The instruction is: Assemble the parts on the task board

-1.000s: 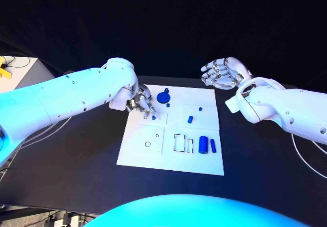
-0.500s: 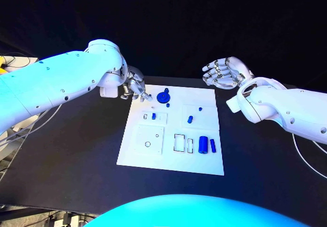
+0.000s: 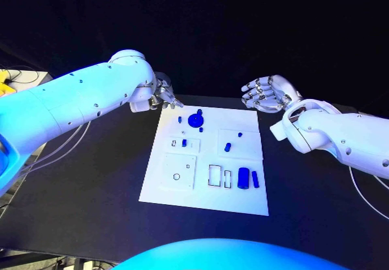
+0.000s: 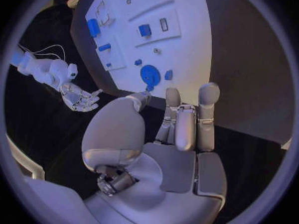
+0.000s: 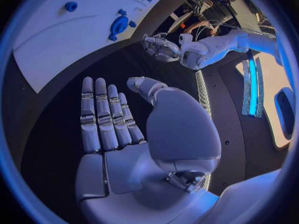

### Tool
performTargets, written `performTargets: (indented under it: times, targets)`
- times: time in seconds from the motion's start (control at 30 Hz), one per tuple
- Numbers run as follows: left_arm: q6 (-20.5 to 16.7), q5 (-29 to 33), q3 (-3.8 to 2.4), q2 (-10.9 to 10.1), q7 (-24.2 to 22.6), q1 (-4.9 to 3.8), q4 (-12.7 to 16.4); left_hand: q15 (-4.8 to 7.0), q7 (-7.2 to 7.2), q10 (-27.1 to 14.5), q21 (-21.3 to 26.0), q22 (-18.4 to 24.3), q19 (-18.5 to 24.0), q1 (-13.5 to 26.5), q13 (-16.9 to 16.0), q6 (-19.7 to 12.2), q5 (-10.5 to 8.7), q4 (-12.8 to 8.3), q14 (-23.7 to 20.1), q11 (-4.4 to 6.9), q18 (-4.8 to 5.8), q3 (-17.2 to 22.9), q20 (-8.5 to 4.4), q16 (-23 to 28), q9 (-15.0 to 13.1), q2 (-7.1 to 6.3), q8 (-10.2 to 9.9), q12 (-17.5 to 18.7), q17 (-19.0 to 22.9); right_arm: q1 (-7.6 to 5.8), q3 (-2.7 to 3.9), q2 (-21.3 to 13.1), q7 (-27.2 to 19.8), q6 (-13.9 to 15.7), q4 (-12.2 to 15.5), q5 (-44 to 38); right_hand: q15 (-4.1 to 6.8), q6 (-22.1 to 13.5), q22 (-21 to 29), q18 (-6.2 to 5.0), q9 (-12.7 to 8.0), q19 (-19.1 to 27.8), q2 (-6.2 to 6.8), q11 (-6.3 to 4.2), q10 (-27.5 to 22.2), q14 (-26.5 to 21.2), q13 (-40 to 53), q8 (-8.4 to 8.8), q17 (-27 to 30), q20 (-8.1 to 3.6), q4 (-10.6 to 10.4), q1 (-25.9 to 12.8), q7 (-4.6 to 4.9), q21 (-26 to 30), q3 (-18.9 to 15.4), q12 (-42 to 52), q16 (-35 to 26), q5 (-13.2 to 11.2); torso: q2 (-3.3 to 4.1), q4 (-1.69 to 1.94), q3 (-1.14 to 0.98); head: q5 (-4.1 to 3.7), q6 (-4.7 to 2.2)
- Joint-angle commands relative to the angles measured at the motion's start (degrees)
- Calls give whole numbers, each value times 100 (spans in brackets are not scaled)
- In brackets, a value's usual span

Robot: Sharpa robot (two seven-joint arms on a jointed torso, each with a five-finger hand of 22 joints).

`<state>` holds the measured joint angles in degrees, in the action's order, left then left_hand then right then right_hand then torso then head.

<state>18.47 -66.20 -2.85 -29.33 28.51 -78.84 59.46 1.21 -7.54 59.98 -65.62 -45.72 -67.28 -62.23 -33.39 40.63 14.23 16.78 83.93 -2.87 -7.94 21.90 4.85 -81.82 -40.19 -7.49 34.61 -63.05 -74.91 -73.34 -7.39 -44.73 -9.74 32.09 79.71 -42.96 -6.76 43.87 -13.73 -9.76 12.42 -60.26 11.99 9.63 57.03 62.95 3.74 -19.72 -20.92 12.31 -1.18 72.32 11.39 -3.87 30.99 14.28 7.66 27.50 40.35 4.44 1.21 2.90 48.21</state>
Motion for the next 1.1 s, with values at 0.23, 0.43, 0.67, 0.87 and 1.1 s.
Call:
performTargets:
  times: [0.23,0.43,0.67,0.87,1.1]
  targets:
    - [-518,-68,76,370,-512,10,-525,-54,-27,-27,32,-8,-14,43,-34,-82,-35,-3,84,-37,-60,-98,48,-24,97,-70,-87,-60,-83,3,2,35,-74,-31,-1,-15,-9,-29,9,-65,-5,-9,29,50,9,9,-7,-34,6,36,20,-27,273,2,-13,-23,-26,15,76,-35,-4,33,-138]
    - [-235,-73,145,531,-483,41,-766,-57,-29,-13,14,-39,-30,44,-57,-85,-43,-5,99,-40,-54,-112,51,-50,111,-79,-95,-77,-125,3,2,44,-76,-32,2,-15,-9,-29,9,-65,-5,-9,29,50,9,9,-7,-34,6,36,20,-27,273,2,-13,-23,-26,15,77,-37,-1,30,-134]
    - [53,-68,190,663,-409,96,-1032,-64,-28,-14,2,-56,-38,67,-65,-48,-59,0,103,-44,-52,-154,56,-62,139,-76,-90,-92,-138,3,2,49,-78,-34,5,-15,-10,-31,22,-65,-7,-10,21,51,7,11,-7,-36,10,37,11,-45,273,3,-16,-23,-30,23,61,-23,4,21,-122]
    - [126,-52,209,713,-405,120,-1163,-64,-23,-16,-2,-60,-38,62,-67,-12,-55,-4,104,-40,-53,-164,58,-69,149,-59,-76,-99,-145,3,2,54,-80,-37,4,-15,-10,-31,22,-65,-7,-10,21,51,7,11,-7,-36,10,37,11,-45,273,3,-16,-23,-30,23,62,-23,8,22,-121]
    - [188,-42,225,739,-415,136,-1220,-50,5,-17,-28,-97,-49,-41,-95,127,-21,-17,110,-18,-50,-174,53,-97,175,-6,13,-134,-176,3,2,58,-76,-45,3,-15,-10,-31,22,-65,-7,-10,21,51,7,11,-7,-36,10,37,11,-45,273,3,-16,-23,-30,23,64,-20,8,35,-118]
